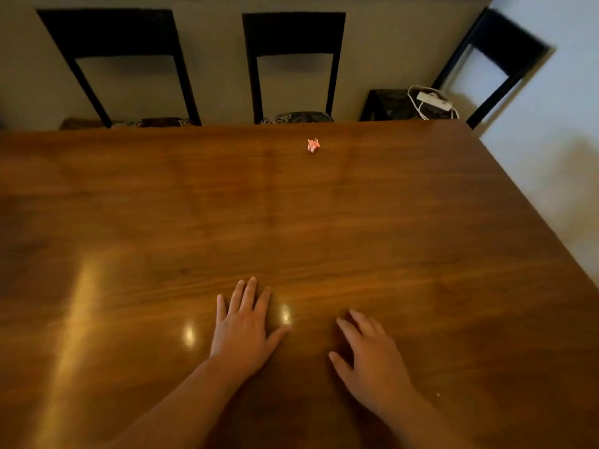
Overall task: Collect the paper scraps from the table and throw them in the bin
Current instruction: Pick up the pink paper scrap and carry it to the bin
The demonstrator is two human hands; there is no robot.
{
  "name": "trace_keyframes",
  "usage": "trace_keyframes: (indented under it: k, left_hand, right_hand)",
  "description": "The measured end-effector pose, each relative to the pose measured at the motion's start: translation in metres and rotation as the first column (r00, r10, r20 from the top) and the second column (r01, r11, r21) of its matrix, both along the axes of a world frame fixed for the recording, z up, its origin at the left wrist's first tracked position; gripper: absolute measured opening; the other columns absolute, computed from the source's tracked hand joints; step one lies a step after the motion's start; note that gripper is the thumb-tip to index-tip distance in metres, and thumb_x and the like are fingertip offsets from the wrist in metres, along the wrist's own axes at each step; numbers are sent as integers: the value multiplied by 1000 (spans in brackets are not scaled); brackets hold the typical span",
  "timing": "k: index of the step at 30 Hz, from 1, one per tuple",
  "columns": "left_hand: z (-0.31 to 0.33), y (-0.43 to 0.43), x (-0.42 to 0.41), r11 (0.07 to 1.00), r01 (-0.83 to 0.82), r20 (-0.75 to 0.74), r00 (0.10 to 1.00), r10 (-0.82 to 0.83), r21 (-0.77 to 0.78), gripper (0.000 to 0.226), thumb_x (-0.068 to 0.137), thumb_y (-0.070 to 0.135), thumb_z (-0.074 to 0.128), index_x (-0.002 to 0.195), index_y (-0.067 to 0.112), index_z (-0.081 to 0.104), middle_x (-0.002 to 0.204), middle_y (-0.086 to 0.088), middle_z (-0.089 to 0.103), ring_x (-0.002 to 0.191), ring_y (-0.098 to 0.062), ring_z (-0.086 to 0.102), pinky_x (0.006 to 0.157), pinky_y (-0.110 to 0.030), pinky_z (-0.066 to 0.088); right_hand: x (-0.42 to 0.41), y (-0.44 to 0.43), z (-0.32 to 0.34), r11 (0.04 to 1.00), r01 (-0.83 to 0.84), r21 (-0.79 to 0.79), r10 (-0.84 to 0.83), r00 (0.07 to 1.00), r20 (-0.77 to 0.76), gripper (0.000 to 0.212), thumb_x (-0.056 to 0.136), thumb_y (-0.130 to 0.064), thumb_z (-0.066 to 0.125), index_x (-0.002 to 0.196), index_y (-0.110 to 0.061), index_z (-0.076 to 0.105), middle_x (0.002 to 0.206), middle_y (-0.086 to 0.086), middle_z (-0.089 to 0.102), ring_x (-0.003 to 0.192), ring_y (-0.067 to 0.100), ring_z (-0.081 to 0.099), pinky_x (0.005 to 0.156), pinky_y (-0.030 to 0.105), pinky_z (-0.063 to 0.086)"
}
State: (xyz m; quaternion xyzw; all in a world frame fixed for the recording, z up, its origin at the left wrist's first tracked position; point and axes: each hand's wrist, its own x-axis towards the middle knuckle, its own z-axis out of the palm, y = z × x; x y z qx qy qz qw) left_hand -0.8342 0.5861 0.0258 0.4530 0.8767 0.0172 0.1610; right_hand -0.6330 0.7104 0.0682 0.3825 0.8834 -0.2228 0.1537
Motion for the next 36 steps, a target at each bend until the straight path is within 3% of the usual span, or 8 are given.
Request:
trace_keyframes:
  k: [5,12,19,27,32,36]
  left_hand:
    - [-14,80,-53,987,-14,-57,998,24,161,80,82,79,13,148,34,20,163,-2,14,150,-23,4,118,-59,2]
    - [-26,150,-121,966,-56,-90,993,81,251,79,81,78,14,145,33,23,161,-3,20,149,-23,10,118,-61,6]
    - [-32,161,-131,946,-69,-128,985,115,317,74,84,77,17,142,32,31,158,-3,29,147,-22,19,118,-60,13]
    - [-29,161,-131,945,-64,-97,990,100,322,73,85,75,17,144,33,26,160,-2,24,149,-21,13,119,-59,10]
    - [-31,162,-131,943,-76,-113,986,119,324,71,85,73,23,142,32,34,157,-3,32,147,-22,20,117,-60,15]
    - [-33,162,-130,941,-75,-125,985,122,330,69,86,72,26,140,31,39,154,-4,38,145,-23,27,116,-60,19]
  right_hand:
    - [-61,63,-12,994,-33,106,39,998,-53,64,88,-62,40,146,-36,30,159,-8,23,146,17,18,116,40,26]
    - [-143,149,-18,978,-72,194,90,992,-84,59,91,-55,45,143,-29,38,153,-2,31,141,21,27,112,42,33]
    - [-238,223,-22,968,-32,250,85,975,-206,55,91,-48,52,139,-24,43,145,4,41,134,26,37,108,47,37]
    - [-314,290,-42,939,118,324,23,916,-400,65,87,-46,60,143,-26,34,143,8,43,131,31,42,103,47,43]
    - [-341,319,-46,924,211,320,-81,924,-373,77,82,-55,62,146,-28,27,148,13,35,133,38,37,102,51,40]
    - [-358,328,-44,913,196,357,-90,952,-292,65,86,-56,55,141,-27,37,144,14,41,129,38,40,101,49,40]
